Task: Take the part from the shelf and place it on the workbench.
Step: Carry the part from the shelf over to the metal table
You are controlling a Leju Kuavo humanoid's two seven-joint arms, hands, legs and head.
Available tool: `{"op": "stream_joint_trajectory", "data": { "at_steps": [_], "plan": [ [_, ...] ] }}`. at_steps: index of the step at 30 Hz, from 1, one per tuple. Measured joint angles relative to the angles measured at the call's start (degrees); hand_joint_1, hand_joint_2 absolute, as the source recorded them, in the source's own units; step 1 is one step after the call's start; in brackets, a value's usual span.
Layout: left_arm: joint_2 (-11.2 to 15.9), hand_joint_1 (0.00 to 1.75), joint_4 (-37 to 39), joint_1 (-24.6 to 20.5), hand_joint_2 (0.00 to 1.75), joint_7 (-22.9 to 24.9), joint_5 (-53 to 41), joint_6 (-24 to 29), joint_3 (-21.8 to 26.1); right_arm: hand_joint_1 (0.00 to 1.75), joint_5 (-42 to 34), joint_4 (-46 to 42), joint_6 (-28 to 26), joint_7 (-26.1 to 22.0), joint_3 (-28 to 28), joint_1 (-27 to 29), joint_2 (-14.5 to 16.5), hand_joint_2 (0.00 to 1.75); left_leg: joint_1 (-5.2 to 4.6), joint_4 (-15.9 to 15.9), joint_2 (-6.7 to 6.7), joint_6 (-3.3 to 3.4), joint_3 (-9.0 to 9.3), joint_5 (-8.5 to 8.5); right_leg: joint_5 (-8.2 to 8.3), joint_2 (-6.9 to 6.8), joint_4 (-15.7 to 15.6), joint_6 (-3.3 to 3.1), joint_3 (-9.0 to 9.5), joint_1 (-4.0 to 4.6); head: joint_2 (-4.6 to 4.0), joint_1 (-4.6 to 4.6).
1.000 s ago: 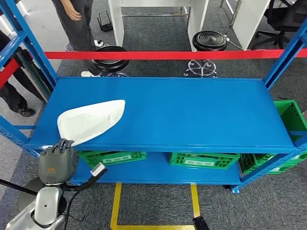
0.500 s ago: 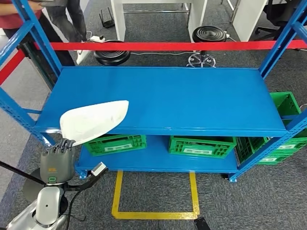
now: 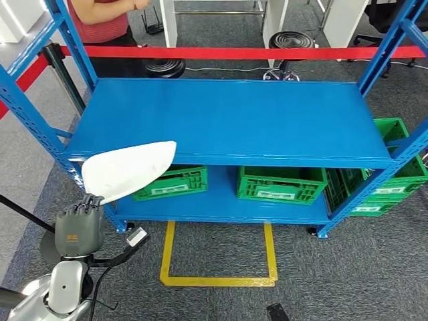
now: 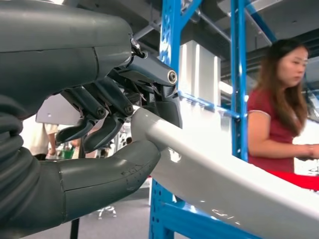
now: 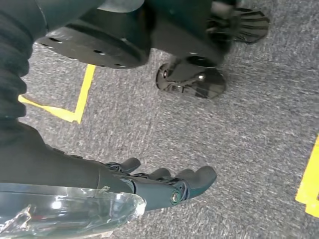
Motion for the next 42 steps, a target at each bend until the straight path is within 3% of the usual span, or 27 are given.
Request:
{"op": "stream_joint_trajectory", "data": {
  "at_steps": [3, 4, 5, 7, 8, 9, 11, 13, 15, 16, 18, 19, 21, 23, 24, 25, 26, 27, 29, 31, 33, 34, 36, 38, 39, 40, 42],
  "plan": [
    [0.0, 1.75, 0.0, 0.0, 1.75, 0.0, 0.0, 0.0, 0.0, 0.00, 0.0, 0.0, -0.1, 0.0, 0.0, 0.1, 0.0, 1.75, 0.13, -0.1, 0.11, -1.03, -0.59, 0.73, 0.61, -0.08, -1.4, -0.86, -0.56, 0.06, 0.01, 0.02],
    [0.0, 1.75, 0.0, 0.1, 1.75, 0.0, 0.0, 0.0, 0.0, 0.00, 0.0, 0.0, -0.1, 0.0, 0.0, 0.1, 0.1, 1.75, 0.16, 0.7, 0.10, -1.39, -1.10, -0.68, 1.28, -0.17, -1.5, -1.33, -1.02, -0.04, 0.00, -0.05],
    [0.0, 1.75, 0.0, 0.1, 1.75, 0.0, 0.0, 0.0, 0.0, 0.00, 0.0, 0.0, -0.1, 0.0, 0.0, 0.1, 0.1, 1.75, 0.21, 2.8, 0.10, -1.71, -1.91, -3.16, 2.06, -0.25, -1.6, -1.70, -1.63, -0.17, 0.00, -0.13],
    [0.1, 1.75, 0.0, 0.1, 1.75, 0.0, 0.0, 0.0, 0.0, 0.00, 0.0, 0.0, -0.2, 0.0, 0.0, 0.2, 0.1, 1.75, 0.31, 10.1, 0.11, -2.20, -3.96, -9.17, 3.55, -0.30, -1.5, -2.06, -3.29, -0.20, 0.00, -0.27],
    [0.1, 1.75, 0.0, 0.1, 1.75, 0.0, 0.0, 0.0, 0.0, 0.00, 0.0, 0.0, -0.2, 0.0, 0.0, 0.2, 0.1, 1.75, 0.34, 13.7, 0.11, -2.37, -4.71, -10.86, 4.23, -0.32, -1.4, -2.02, -4.19, -0.19, 0.01, -0.28],
    [0.1, 1.75, 0.1, 0.1, 1.75, 0.0, 0.0, 0.0, -0.1, 0.00, 0.0, 0.0, -0.3, 0.0, 0.0, 0.3, 0.1, 1.75, 0.38, 16.2, 0.11, -2.49, -4.93, -11.26, 4.82, -0.36, -1.4, -1.95, -5.02, -0.20, 0.01, -0.27],
    [0.0, 1.75, 0.1, 0.1, 1.75, 0.0, 0.0, 0.0, -0.1, 0.00, 0.0, 0.0, -0.3, 0.0, 0.0, 0.3, 0.1, 1.75, 0.49, 15.4, 0.12, -2.58, -2.50, -8.63, 5.99, -0.44, -1.2, -1.72, -6.67, -0.27, 0.01, -0.26],
    [0.0, 1.75, 0.1, 0.0, 1.75, 0.0, 0.0, 0.0, -0.2, 0.00, -0.1, 0.0, -0.3, 0.0, 0.0, 0.2, 0.1, 1.75, 0.61, 8.3, 0.11, -2.59, 3.11, -6.15, 7.04, -0.44, -0.8, -1.28, -8.16, -0.31, 0.01, -0.28],
    [0.0, 1.75, 0.1, -0.2, 1.75, 0.0, 0.0, 0.0, -0.1, 0.00, -0.1, 0.0, -0.4, -0.3, 0.0, 0.2, 0.1, 1.75, 0.54, 1.1, -0.02, -2.08, 7.58, -6.75, 8.11, -0.41, -0.6, -0.66, -9.26, -0.21, 0.01, -0.25],
    [0.0, 1.75, 0.1, -0.2, 1.75, 0.0, 0.0, 0.0, -0.1, 0.00, -0.2, 0.0, -0.4, -0.5, 0.0, 0.2, 0.1, 1.75, 0.40, -0.7, -0.09, -1.67, 8.29, -7.25, 8.77, -0.40, -0.6, -0.32, -9.69, -0.17, 0.01, -0.22],
    [0.0, 1.75, 0.2, -0.1, 1.75, 0.0, 0.0, 0.0, -0.1, 0.00, -0.2, 0.0, -0.5, -1.1, 0.0, 0.4, 0.1, 1.75, 0.33, -1.3, -0.09, -0.69, 7.51, -6.75, 9.68, -0.33, -0.8, 0.34, -10.47, -0.31, 0.01, -0.21],
    [0.0, 1.75, 0.2, 0.1, 1.75, 0.0, 0.0, 0.0, -0.1, 0.00, -0.3, 0.0, -0.5, -1.3, 0.0, 0.6, 0.0, 1.75, 0.36, -1.2, -0.02, -0.23, 6.98, -6.23, 8.90, -0.27, -0.2, 0.65, -10.98, -0.37, 0.00, -0.13],
    [0.1, 1.75, 0.2, 0.2, 1.75, 0.0, 0.0, 0.0, -0.1, 0.00, -0.3, 0.0, -0.6, -1.6, 0.0, 0.6, 0.0, 1.75, 0.51, -1.3, 0.14, 0.51, 5.94, -5.09, 4.17, -0.19, 4.4, 1.13, -12.53, -0.46, 0.00, 0.11],
    [0.2, 1.75, 0.2, 0.3, 1.75, 0.0, 0.0, 0.0, 0.0, 0.00, -0.2, 0.0, -0.7, -1.6, 0.0, 0.4, 0.0, 1.75, 0.45, -1.2, 0.19, 0.83, 4.67, -3.95, -1.09, -0.22, 12.5, 1.44, -14.15, -0.47, 0.01, 0.30],
    [0.2, 1.75, 0.2, 0.4, 1.75, 0.0, 0.0, 0.0, 0.1, 0.00, -0.2, 0.0, -0.8, -1.6, 0.0, 0.4, 0.0, 1.75, 0.43, -1.2, 0.19, 0.85, 3.97, -3.39, -2.14, -0.22, 15.4, 1.52, -14.35, -0.47, 0.01, 0.30],
    [0.3, 1.75, 0.2, 0.5, 1.75, 0.0, 0.0, 0.0, 0.2, 0.00, -0.2, 0.0, -0.8, -1.5, 0.0, 0.4, 0.0, 1.75, 0.42, -1.1, 0.18, 0.80, 3.28, -2.88, -1.97, -0.22, 16.5, 1.55, -13.69, -0.48, 0.01, 0.31],
    [0.4, 1.75, 0.1, 0.7, 1.75, 0.0, 0.0, 0.0, 0.3, 0.00, -0.1, 0.0, -0.9, -1.4, 0.0, 0.4, 0.0, 1.75, 0.44, -1.0, 0.16, 0.67, 2.60, -2.39, -0.82, -0.22, 15.3, 1.52, -11.99, -0.49, 0.01, 0.31],
    [0.5, 1.75, 0.1, 0.9, 1.75, 0.0, 0.0, 0.0, 0.4, 0.00, -0.1, 0.0, -1.1, -1.3, 0.0, 0.4, 0.0, 1.75, 0.47, -0.9, 0.13, 0.47, 1.99, -1.96, 0.58, -0.21, 12.1, 1.44, -9.35, -0.50, 0.01, 0.31],
    [0.9, 1.75, -0.1, 1.4, 1.75, 0.0, 0.0, 0.0, 0.8, 0.00, 0.0, 0.0, -1.6, -1.2, 0.1, 0.3, 0.2, 1.75, 0.42, -0.6, 0.10, -0.15, 0.86, -1.15, 1.32, -0.03, 3.9, 1.14, -3.48, -0.45, 0.01, 0.29],
    [1.4, 1.75, -0.6, 1.9, 1.75, 0.0, 0.0, 0.0, 1.5, 0.00, 0.3, 0.0, -2.1, -0.9, 0.1, 0.1, 0.4, 1.75, 0.34, -0.4, 0.14, -0.82, 0.17, -0.18, 0.50, 0.23, -0.5, 0.67, -0.91, -0.26, 0.01, 0.24],
    [2.1, 1.75, -1.3, 2.7, 1.75, 0.0, 0.0, 0.0, 2.2, 0.00, 0.8, 0.0, -2.4, -0.4, 0.5, 0.2, 0.7, 1.75, 0.45, -0.5, 0.16, -1.43, -0.25, 0.58, 0.97, 0.26, -0.8, -0.14, -1.48, -0.19, 0.01, 0.23],
    [2.6, 1.75, -1.7, 3.4, 1.75, 0.0, 0.0, 0.0, 2.6, 0.00, 1.0, 0.0, -2.5, -0.1, 0.7, 0.3, 0.9, 1.75, 0.53, 0.0, 0.16, -1.75, -0.65, 0.00, 1.40, 0.22, -0.8, -0.67, -1.92, -0.21, 0.01, 0.18],
    [3.8, 1.75, -2.8, 5.0, 1.75, 0.0, 0.0, 0.0, 4.0, 0.00, 1.7, 0.0, -2.8, 1.0, 1.3, 0.1, 1.4, 1.75, 0.63, 4.0, 0.15, -2.34, -2.35, -3.95, 2.38, 0.13, -0.9, -1.67, -2.99, -0.32, 0.01, 0.06],
    [4.8, 1.75, -4.0, 6.8, 1.75, 0.0, 0.0, 0.0, 5.8, 0.00, 2.3, 0.0, -3.0, 2.0, 2.0, -0.3, 2.0, 1.75, 0.60, 11.6, 0.14, -2.69, -4.72, -9.03, 3.30, 0.13, -0.9, -2.19, -4.33, -0.14, 0.01, 0.00],
    [5.2, 1.75, -4.5, 7.7, 1.75, -0.1, 0.0, 0.0, 6.8, 0.00, 2.6, 0.0, -3.1, 2.4, 2.3, -0.5, 2.3, 1.75, 0.59, 14.7, 0.14, -2.74, -5.39, -10.14, 3.78, 0.13, -0.9, -2.27, -4.99, -0.03, 0.01, -0.01],
    [5.5, 1.75, -5.1, 8.7, 1.75, -0.4, 0.0, 0.0, 7.8, 0.00, 2.9, 0.0, -3.3, 2.7, 2.6, -0.7, 2.6, 1.75, 0.55, 16.3, 0.14, -2.67, -5.31, -10.00, 4.25, 0.11, -0.9, -2.31, -5.63, 0.07, 0.01, -0.01],
    [5.8, 1.75, -6.2, 10.8, 1.75, -1.3, 0.0, 0.0, 10.2, 0.00, 3.3, 0.0, -3.5, 3.2, 3.1, -1.0, 3.1, 1.75, 0.41, 13.6, 0.14, -2.19, -2.15, -7.14, 5.15, 0.11, -0.9, -2.28, -6.74, 0.28, 0.01, -0.01]
  ]
}}
